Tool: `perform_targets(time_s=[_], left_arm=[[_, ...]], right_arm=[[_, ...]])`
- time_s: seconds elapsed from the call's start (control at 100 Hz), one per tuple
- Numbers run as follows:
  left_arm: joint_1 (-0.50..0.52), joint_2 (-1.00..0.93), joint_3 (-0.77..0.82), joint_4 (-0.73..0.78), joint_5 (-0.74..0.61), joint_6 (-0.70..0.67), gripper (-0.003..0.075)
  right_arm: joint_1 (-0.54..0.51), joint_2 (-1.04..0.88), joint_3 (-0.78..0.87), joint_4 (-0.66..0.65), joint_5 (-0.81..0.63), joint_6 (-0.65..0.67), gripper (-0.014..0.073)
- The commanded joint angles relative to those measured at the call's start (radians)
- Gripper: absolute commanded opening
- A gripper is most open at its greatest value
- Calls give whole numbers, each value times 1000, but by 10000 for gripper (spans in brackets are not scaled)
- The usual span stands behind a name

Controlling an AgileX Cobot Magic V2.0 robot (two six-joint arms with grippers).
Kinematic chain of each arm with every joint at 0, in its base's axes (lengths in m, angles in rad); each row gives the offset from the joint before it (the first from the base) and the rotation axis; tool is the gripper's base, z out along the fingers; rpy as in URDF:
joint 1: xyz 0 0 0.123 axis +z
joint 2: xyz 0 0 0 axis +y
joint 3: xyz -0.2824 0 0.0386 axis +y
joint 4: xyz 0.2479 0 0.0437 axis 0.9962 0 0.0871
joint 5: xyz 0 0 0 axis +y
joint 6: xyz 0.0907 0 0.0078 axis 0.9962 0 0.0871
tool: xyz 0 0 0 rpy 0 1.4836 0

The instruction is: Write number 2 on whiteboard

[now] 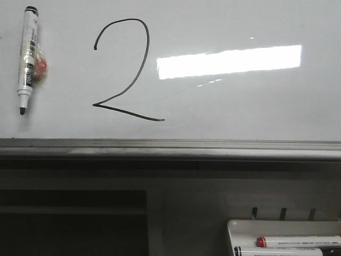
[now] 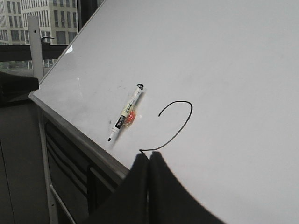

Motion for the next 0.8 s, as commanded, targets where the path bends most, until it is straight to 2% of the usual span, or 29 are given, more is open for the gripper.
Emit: perform_targets(time_s=[0.0,0.25,0.34,0.79], left_arm=[[58,-20,29,-20,-71,6,-20],[99,-27,158,-20,-74,-33,-20],[99,-27,157,3,32,-68,-20],[99,-27,156,24,25,-86,-20]], right_arm=[[-4,7,-25,7,-46,-10,-51],[-4,7,-25,7,-46,-10,-51],[-4,7,-25,7,-46,-10,-51],[-4,7,-25,7,-46,-10,-51]])
